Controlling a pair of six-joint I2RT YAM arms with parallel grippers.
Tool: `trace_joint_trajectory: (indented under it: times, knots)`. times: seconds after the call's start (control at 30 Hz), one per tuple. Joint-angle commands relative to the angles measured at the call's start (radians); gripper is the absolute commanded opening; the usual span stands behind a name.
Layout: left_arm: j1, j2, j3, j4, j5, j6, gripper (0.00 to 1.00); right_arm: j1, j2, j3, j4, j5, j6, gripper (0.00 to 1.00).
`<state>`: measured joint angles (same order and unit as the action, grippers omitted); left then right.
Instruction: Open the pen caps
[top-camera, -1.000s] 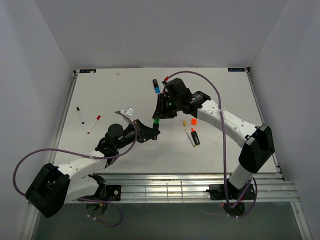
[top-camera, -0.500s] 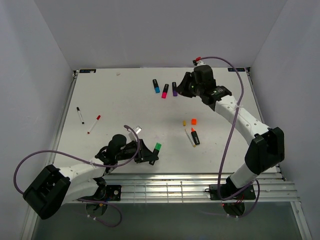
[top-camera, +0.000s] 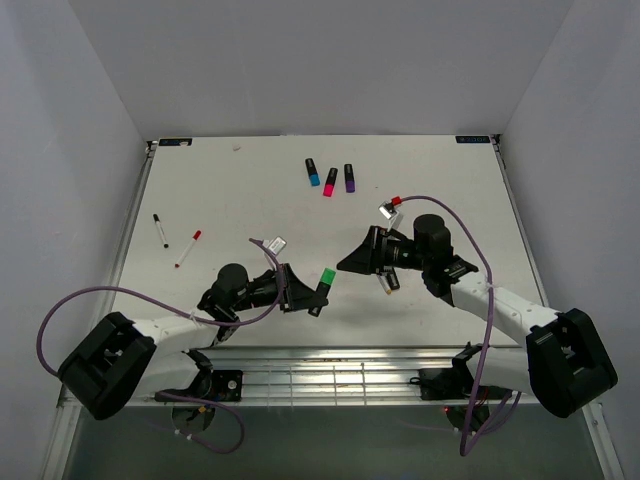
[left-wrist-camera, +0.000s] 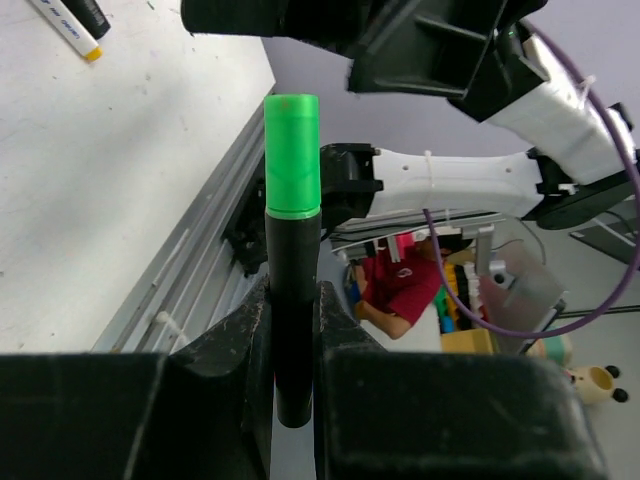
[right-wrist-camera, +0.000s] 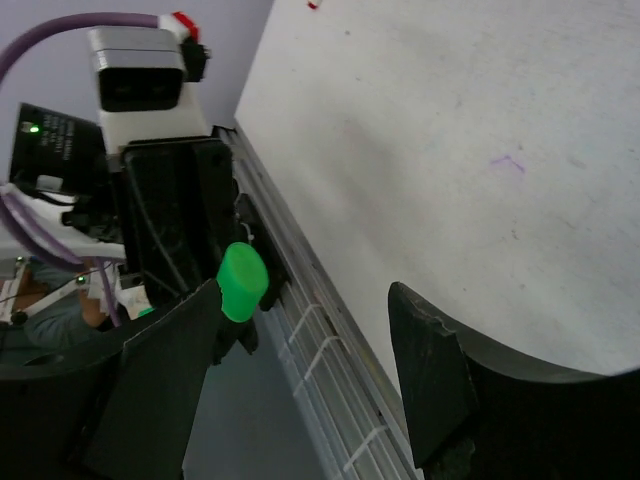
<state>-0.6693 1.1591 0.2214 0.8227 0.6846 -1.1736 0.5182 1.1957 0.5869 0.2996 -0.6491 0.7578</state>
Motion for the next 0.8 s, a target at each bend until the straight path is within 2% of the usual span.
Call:
trace_joint_trajectory:
  times: [0.0, 0.1, 0.23, 0.53, 0.77]
  knots:
    - [0.004, 0.057, -0.017, 0.257, 0.026, -0.127, 0.0, 0.02, -0.018, -0.028, 0.306, -0.13, 0.093, 0.74]
    - [0.004, 0.111, -0.024, 0.343, 0.023, -0.167, 0.0, 0.039, -0.028, -0.058, 0.369, -0.11, 0.113, 0.71]
    - [0.004, 0.148, -0.027, 0.432, 0.02, -0.216, 0.0, 0.062, 0.016, -0.053, 0.404, -0.11, 0.13, 0.63]
    - [0.004, 0.149, -0.01, 0.423, 0.016, -0.218, 0.0, 0.097, 0.11, -0.075, 0.599, -0.104, 0.233, 0.5]
    - [0.002, 0.178, -0.007, 0.446, 0.016, -0.227, 0.0, 0.135, 0.168, -0.061, 0.694, -0.087, 0.297, 0.43]
